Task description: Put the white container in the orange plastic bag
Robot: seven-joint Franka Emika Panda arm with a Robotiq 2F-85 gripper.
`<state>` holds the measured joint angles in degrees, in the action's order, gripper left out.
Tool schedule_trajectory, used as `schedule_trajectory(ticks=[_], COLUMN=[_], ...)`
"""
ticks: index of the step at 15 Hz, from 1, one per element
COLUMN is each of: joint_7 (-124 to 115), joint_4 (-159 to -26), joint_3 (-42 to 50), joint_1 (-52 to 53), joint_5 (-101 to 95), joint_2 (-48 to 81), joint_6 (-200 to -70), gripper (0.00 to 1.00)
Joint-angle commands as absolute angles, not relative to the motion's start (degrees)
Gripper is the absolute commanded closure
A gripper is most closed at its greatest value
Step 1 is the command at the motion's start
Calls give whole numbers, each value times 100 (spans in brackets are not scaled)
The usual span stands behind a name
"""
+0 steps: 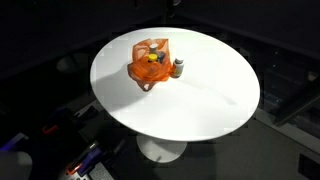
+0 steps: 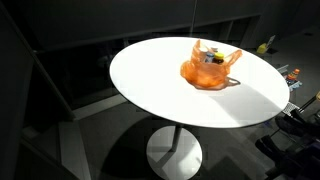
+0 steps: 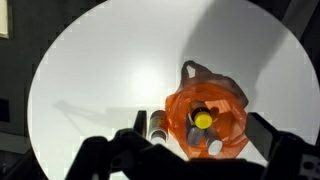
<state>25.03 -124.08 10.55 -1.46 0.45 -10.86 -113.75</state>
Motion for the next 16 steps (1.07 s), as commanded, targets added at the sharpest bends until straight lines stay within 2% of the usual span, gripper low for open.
schedule_trajectory(ticks=[1, 7, 16], joint_7=[2516, 2336, 2159], joint_4=[-12396, -11976, -10019], joint_3=[963, 946, 771], joint_1=[-240, -239, -384], joint_5=[63, 145, 327], joint_2=[-1085, -773, 1270], joint_6=[-11359, -11303, -11201], gripper=[0, 0, 0])
